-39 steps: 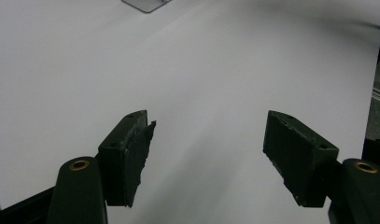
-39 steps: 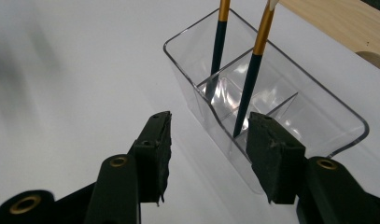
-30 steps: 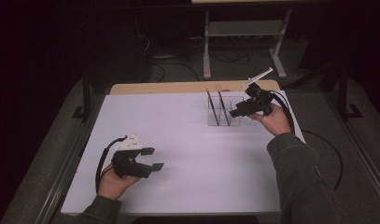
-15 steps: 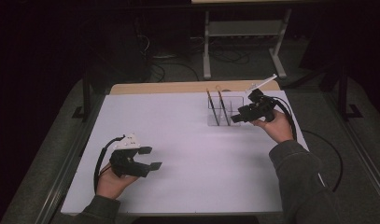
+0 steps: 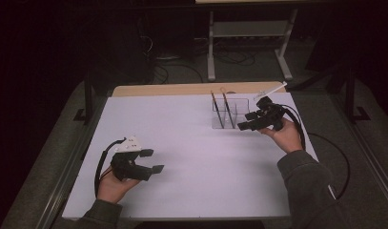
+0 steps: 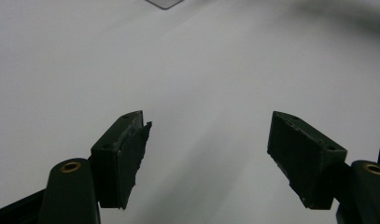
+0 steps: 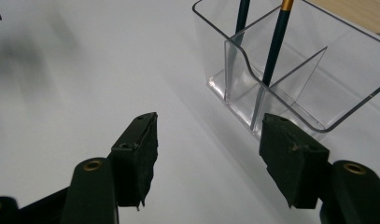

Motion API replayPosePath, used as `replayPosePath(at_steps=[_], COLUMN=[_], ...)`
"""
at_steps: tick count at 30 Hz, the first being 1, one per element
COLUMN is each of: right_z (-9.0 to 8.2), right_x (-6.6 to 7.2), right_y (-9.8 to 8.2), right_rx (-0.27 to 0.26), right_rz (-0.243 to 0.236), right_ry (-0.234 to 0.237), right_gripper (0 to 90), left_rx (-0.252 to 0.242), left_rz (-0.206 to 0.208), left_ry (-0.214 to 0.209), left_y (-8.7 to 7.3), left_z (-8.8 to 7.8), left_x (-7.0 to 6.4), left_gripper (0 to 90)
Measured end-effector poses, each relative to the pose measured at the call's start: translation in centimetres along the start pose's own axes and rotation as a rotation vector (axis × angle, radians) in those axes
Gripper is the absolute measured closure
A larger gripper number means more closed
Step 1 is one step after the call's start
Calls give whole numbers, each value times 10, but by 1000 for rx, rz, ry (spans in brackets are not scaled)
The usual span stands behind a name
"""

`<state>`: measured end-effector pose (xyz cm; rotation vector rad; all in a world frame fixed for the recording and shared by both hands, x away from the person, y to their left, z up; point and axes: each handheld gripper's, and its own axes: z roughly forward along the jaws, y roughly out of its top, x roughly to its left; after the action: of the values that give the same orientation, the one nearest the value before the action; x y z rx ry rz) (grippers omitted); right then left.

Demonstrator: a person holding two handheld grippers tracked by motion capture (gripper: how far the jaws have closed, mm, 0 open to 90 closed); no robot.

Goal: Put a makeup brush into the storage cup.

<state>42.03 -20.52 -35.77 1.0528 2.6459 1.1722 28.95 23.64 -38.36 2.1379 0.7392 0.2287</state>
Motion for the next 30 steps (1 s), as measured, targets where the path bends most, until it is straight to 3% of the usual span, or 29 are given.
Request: replayPosePath(at_steps=[22,30], right_z=[-12,-16], right_x=[8,11], right_y=[-30,-40], right_rx=[-45,-58], right_rz=[3,26], right_ry=[-3,-6], right_gripper=[317,290], left_rx=[-6,-11], left_rz=[-4,-12], left_ry=[17,24], left_y=[-3,-4], left_z=[-3,-5], left_x=[3,4], left_gripper=[256,251])
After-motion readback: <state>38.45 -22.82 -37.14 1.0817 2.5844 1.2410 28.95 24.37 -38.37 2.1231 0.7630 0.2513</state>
